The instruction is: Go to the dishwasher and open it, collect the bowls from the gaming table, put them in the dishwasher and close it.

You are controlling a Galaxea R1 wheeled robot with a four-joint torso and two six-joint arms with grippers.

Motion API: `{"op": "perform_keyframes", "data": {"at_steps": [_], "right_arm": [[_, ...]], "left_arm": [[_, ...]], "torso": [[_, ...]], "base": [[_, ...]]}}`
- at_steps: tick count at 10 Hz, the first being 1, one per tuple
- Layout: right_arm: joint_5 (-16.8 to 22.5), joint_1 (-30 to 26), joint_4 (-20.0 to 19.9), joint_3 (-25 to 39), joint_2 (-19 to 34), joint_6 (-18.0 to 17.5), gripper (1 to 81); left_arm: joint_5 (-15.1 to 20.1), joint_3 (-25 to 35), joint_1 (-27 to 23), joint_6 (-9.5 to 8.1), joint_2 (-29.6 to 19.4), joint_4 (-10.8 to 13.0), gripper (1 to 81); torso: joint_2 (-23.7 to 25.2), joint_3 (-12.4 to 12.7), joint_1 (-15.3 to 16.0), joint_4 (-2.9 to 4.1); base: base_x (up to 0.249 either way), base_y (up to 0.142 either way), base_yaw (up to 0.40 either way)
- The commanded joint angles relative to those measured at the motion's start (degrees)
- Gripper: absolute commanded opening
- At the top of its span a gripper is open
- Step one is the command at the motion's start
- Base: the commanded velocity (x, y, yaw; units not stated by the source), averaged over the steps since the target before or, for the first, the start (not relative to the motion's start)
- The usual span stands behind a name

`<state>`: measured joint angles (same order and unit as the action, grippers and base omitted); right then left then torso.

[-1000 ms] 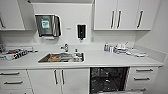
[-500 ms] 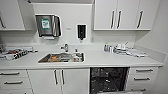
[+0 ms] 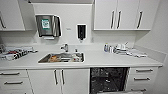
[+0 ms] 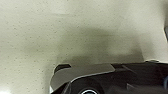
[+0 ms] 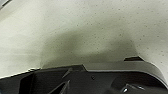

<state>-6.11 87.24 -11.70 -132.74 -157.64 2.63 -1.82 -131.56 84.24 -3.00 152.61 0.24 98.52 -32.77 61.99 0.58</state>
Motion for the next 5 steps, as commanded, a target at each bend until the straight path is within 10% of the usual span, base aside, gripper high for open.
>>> {"op": "perform_keyframes", "data": {"at_steps": [1, 5], "right_arm": [[2.42, -3.25, 0.54, -2.86, 0.02, -0.44, 81.1], [3.29, -2.28, 1.60, -13.32, -6.75, 0.36, 81.1]], "left_arm": [[-1.35, -6.78, 1.24, 0.36, 5.69, 0.72, 81.1], [-1.35, -7.84, 1.24, 0.36, 7.18, 1.34, 81.1]], "torso": [[0.00, 0.00, 0.00, 0.00], [0.00, 0.05, 0.00, 0.00]], "base": [[0.000, 0.000, 0.000], [0.000, 0.000, 0.000]]}}
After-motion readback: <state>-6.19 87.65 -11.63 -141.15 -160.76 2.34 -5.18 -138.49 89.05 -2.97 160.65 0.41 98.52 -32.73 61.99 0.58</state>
